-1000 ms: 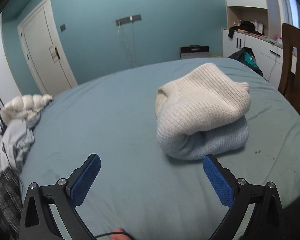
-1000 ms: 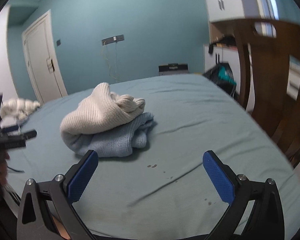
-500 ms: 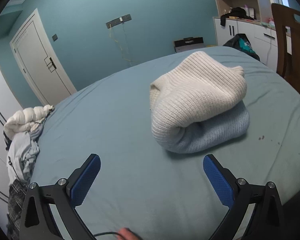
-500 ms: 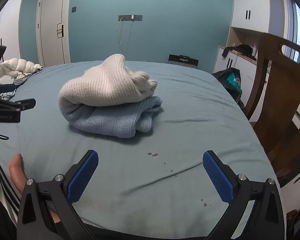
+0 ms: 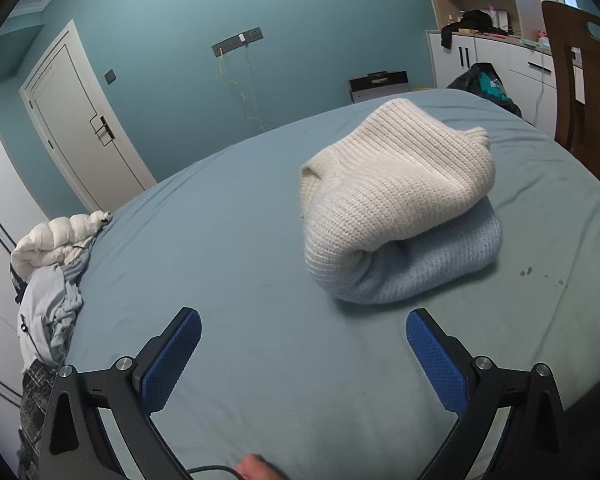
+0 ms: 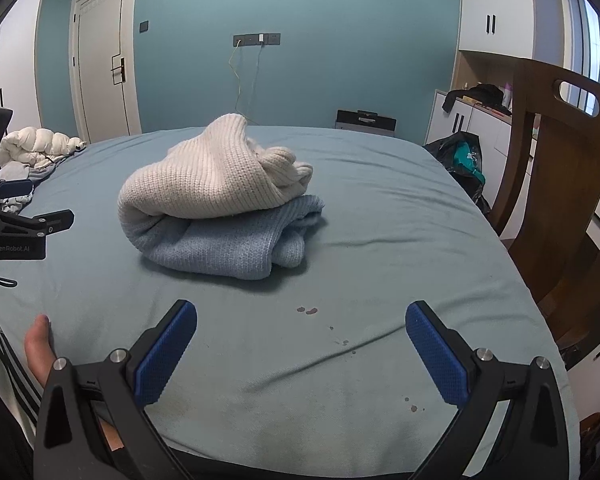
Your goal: Fold small clothes
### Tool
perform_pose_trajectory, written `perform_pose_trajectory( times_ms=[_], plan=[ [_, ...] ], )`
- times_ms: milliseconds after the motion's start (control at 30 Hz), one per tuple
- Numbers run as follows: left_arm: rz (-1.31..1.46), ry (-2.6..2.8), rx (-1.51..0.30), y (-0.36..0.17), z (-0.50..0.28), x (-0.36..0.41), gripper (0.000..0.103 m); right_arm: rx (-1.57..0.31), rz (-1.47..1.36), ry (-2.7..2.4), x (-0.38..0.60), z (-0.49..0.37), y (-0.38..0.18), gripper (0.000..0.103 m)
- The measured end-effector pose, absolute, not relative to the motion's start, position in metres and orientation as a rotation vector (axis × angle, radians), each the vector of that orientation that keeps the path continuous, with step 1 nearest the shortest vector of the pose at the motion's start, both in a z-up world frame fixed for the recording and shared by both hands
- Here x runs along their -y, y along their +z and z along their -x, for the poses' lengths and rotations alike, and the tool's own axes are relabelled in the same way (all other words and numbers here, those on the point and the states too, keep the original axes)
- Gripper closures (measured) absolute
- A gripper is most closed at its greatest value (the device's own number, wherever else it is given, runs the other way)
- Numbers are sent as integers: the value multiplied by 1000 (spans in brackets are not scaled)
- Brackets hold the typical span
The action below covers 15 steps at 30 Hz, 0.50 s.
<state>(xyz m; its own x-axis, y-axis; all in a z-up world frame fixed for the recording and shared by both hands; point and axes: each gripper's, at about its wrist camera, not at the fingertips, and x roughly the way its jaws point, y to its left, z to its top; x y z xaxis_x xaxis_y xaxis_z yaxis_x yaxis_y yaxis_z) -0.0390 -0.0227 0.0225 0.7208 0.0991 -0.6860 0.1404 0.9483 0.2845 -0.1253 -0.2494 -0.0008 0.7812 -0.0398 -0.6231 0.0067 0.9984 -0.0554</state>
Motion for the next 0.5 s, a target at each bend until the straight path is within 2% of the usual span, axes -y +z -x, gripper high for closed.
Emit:
perform_pose_trajectory(
  times_ms=[500],
  plan=[
    [-358,-60,-771,19,40,24,0,-675,16,-28,250,131,3,1]
  ],
)
